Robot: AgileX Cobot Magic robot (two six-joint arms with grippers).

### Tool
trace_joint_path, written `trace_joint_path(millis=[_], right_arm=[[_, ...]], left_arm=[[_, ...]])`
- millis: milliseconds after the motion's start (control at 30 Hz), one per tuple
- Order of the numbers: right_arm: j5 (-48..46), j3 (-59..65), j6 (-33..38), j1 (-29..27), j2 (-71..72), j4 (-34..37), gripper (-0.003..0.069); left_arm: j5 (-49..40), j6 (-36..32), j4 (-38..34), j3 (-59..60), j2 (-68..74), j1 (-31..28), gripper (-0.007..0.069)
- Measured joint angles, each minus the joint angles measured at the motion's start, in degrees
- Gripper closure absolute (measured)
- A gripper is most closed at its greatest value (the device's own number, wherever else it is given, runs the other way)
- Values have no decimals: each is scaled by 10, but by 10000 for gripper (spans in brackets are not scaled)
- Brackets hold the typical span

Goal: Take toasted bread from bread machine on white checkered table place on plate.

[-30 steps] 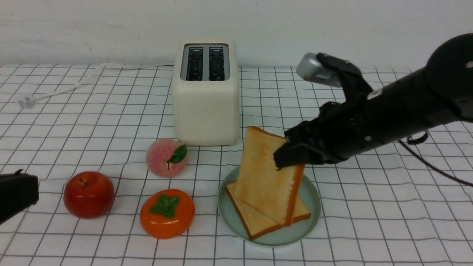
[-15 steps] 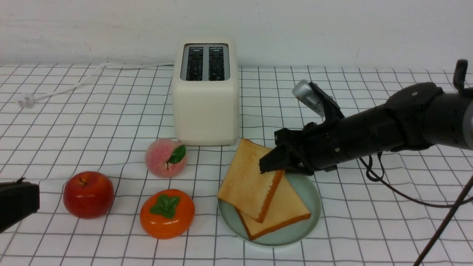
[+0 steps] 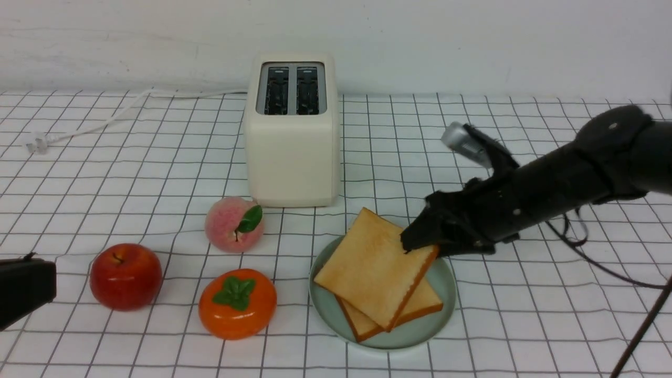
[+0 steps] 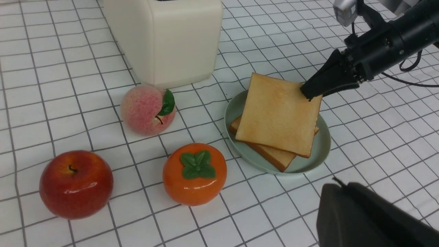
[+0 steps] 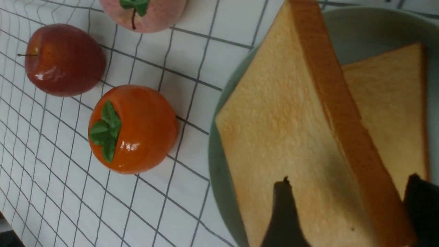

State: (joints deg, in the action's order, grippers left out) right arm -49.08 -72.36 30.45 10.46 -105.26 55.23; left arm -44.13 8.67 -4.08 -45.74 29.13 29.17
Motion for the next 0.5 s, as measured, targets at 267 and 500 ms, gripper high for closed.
trace_joint_path(millis=[267, 500], right_arm=[[-138, -57, -141, -40, 139, -202, 255], [-208, -19, -185, -41, 353, -317, 496]], left_arm=[[109, 1, 34, 29, 0, 0, 638], [209, 10, 46, 97, -32, 0, 638]])
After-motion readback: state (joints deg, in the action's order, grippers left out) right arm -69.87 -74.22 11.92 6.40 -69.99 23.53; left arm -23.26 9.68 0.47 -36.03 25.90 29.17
